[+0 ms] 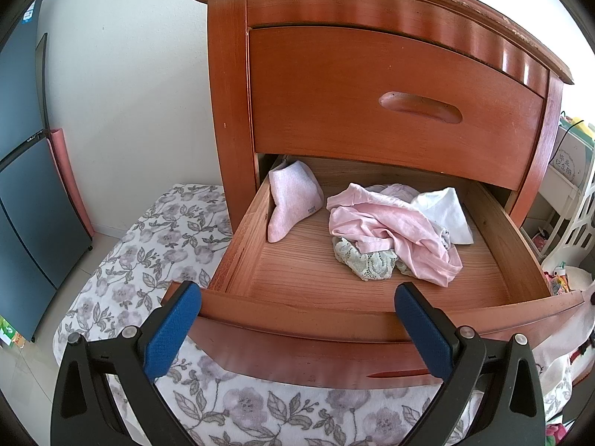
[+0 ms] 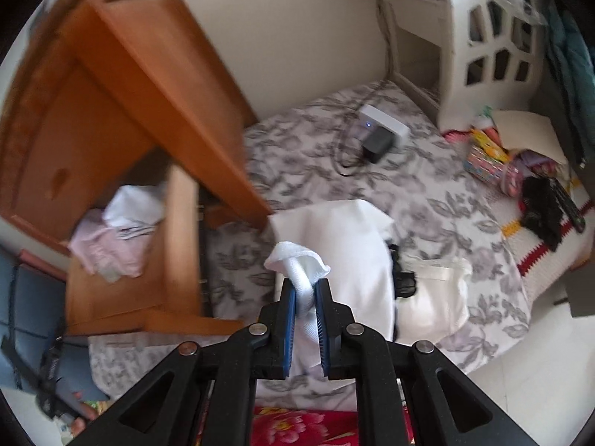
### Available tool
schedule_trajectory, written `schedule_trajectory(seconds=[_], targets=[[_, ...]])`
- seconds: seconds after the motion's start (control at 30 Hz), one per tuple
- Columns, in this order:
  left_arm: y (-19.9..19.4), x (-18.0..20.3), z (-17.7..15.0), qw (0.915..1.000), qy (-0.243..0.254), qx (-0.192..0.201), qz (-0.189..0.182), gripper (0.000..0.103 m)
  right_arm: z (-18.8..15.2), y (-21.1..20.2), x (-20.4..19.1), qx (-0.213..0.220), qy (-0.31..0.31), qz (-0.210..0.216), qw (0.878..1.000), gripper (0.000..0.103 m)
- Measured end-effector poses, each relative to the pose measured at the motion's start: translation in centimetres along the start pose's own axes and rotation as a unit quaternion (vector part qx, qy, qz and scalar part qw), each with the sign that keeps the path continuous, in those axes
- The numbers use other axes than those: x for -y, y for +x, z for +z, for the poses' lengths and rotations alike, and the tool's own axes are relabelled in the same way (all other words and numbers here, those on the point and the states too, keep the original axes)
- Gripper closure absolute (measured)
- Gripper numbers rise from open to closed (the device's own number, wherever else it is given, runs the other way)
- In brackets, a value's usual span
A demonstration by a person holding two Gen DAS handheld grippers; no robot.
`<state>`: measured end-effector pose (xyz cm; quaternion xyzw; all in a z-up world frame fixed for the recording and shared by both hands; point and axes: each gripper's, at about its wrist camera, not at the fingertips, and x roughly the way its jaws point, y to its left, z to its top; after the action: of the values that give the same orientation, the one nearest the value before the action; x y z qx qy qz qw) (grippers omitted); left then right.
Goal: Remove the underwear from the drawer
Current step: 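Carry the white sock over the bed pile and open the right gripper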
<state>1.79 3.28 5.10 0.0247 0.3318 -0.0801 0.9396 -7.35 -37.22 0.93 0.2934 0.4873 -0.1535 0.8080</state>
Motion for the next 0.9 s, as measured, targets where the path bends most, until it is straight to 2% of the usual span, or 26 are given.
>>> schedule_trajectory(seconds=[0.3,0.5,0.57,0.67,0.73,0.77,0.9], targets=[[0.0,0.0,0.0,1.0000,0.000,0.000,0.000,0.000,0.4,2.0,1.7,0.003,-0.011,-0.073,0.997,0.089],[0.0,0.0,0.0,1.0000,0.000,0.000,0.000,0.000,0.3,2.6,2.4,-0.007,-0.009,-0.082,0.997,0.089],[0.0,0.0,0.0,1.0000,0.000,0.000,0.000,0.000,0.3,2.6,2.8,-0.009,-0.006,-0.086,0.996,0.085],[0.0,0.0,0.0,1.0000,0.000,-0.001,0.000,0.000,0.3,2.7,3.0,-0.009,-0.003,-0.090,0.996,0.072],[0.0,0.0,0.0,1.0000,0.000,-0.001,0.000,0.000,0.3,2.6,3.1,-0.011,0.000,-0.091,0.996,0.053],[0.0,0.0,0.0,1.0000,0.000,-0.001,0.000,0.000,0.3,2.6,3.2,-0.012,0.001,-0.090,0.996,0.048],[0.0,0.0,0.1,1.0000,0.000,-0.001,0.000,0.000,0.3,2.5,2.9,-0.016,-0.005,-0.094,0.995,0.042]])
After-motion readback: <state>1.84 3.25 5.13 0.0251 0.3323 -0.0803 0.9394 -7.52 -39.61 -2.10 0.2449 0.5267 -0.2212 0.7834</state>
